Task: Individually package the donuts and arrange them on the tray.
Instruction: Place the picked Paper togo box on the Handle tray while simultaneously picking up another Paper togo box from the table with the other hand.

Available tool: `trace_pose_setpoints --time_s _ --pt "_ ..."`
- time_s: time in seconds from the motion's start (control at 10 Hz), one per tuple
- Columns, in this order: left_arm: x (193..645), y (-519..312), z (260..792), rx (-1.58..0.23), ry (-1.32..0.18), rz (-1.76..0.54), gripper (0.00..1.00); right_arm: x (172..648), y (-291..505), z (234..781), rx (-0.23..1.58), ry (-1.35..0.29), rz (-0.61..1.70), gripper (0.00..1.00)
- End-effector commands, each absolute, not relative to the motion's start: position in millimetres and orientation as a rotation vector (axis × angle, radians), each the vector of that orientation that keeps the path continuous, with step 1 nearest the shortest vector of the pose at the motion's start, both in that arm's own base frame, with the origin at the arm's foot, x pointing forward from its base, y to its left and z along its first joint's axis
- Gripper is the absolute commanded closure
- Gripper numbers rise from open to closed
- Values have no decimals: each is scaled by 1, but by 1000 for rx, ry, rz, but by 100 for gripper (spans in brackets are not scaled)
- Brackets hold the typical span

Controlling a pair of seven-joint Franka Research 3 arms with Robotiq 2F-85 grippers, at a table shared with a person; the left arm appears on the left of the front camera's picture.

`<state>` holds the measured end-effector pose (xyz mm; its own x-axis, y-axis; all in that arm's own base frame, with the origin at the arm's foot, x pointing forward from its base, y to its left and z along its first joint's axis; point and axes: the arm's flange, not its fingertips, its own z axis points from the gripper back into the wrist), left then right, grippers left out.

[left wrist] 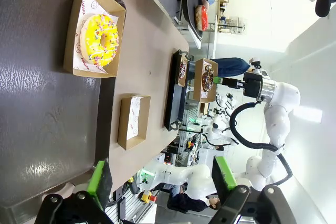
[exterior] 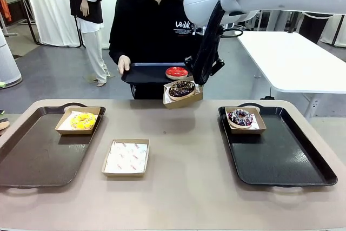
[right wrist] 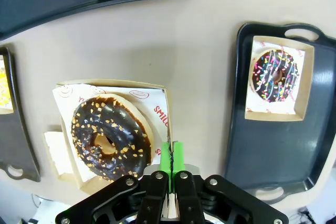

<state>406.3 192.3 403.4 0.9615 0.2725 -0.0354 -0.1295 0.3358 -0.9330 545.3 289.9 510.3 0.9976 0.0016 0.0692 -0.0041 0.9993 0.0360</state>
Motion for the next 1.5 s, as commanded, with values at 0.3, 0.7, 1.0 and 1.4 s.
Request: trace_pose_setpoints --time_s 0.3,0.7,1.0,1.4 --pt "405 194 407 -1199 -140 263 0 542 289 511 40 -65 -11 100" --pt "405 194 407 -1199 -140 263 0 542 289 511 40 -65 -11 100" --pt "408 178 412 -1137 -111 237 0 519 270 518 48 -120 172 99" --pt "412 95 483 -899 -120 89 0 459 162 542 83 -152 144 99"
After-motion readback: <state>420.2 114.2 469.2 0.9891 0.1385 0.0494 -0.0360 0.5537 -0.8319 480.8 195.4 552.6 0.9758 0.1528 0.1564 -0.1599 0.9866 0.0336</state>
